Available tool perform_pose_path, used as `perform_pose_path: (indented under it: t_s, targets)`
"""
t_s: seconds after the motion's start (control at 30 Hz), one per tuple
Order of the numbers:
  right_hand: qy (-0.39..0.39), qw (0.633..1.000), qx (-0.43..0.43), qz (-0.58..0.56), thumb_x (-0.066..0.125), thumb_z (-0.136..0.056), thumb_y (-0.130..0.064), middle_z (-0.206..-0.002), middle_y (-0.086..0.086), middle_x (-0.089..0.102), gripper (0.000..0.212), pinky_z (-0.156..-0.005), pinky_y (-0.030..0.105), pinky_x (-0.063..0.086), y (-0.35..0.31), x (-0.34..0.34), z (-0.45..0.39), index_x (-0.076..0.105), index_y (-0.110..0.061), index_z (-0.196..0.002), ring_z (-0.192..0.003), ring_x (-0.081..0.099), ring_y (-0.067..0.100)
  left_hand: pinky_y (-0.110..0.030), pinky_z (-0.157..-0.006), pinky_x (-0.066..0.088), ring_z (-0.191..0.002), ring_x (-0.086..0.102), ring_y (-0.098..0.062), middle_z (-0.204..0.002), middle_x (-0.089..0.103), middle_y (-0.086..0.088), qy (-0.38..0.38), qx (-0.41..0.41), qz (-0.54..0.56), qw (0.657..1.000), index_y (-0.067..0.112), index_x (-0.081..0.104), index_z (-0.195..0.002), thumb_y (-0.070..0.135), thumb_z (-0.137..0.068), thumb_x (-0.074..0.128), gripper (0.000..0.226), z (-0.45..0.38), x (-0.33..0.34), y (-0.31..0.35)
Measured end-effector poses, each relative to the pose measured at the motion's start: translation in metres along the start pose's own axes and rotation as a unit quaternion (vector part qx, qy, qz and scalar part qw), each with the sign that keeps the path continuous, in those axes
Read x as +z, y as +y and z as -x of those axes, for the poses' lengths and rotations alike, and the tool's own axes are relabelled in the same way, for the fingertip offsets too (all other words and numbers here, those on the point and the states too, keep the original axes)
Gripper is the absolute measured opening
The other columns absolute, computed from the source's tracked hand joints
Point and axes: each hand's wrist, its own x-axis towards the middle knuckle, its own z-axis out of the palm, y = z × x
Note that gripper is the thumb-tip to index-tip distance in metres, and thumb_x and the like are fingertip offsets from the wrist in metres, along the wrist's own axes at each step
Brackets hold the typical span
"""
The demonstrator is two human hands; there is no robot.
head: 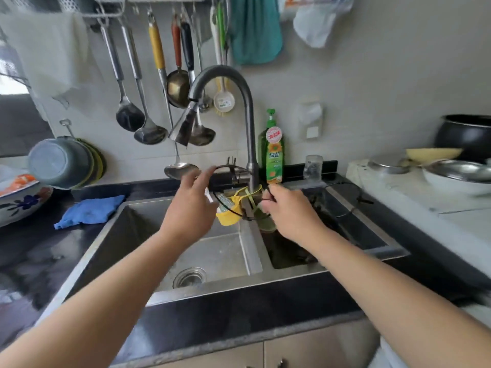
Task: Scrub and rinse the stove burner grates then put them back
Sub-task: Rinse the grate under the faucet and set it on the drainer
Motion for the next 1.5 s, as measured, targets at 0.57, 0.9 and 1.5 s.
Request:
perform_pose_path:
  t_s: [0.57, 0.9, 1.5]
  targets:
    - [0.082, 0.925, 0.318, 0.192, 0.054, -0.101, -0.028, -0.101, 0.013, 0.065, 0.018, -0.072, 0.035, 0.045, 0.192, -0.090, 0.046, 0.061, -0.011, -0.098, -0.089, 0.059, 0.034, -0.032, -0.097, 0.047, -0.119, 0.062, -0.026, -0.139, 0.062, 0.000, -0.255, -0.061, -0.051, 0.964, 0.027, 0.067, -0.127, 0.027, -0.102, 0.053, 0.029, 0.034, 0.098, 0.038]
    - [-0.049, 0.886, 0.421, 0.188, 0.039, -0.103, -0.025, -0.131, 0.017, 0.059, 0.036, -0.089, 0.036, 0.045, 0.210, -0.102, 0.038, 0.060, -0.002, -0.122, -0.117, 0.057, 0.036, -0.030, -0.102, 0.046, -0.121, 0.063, -0.021, -0.132, 0.068, 0.002, -0.292, -0.090, -0.035, 0.951, 0.021, 0.071, -0.124, 0.026, -0.102, 0.056, 0.027, 0.033, 0.089, 0.022]
    - [-0.137, 0.989, 0.055, -0.006, 0.060, -0.084, 0.002, -0.065, 0.000, 0.043, 0.033, -0.053, 0.026, 0.031, -0.022, 0.024, 0.000, 0.044, -0.016, -0.061, -0.062, 0.042, 0.020, -0.029, -0.068, 0.042, -0.081, 0.058, -0.028, -0.081, 0.059, -0.001, -0.144, -0.223, -0.044, 0.963, 0.018, 0.054, -0.080, 0.017, -0.087, 0.059, 0.009, 0.052, 0.020, -0.018]
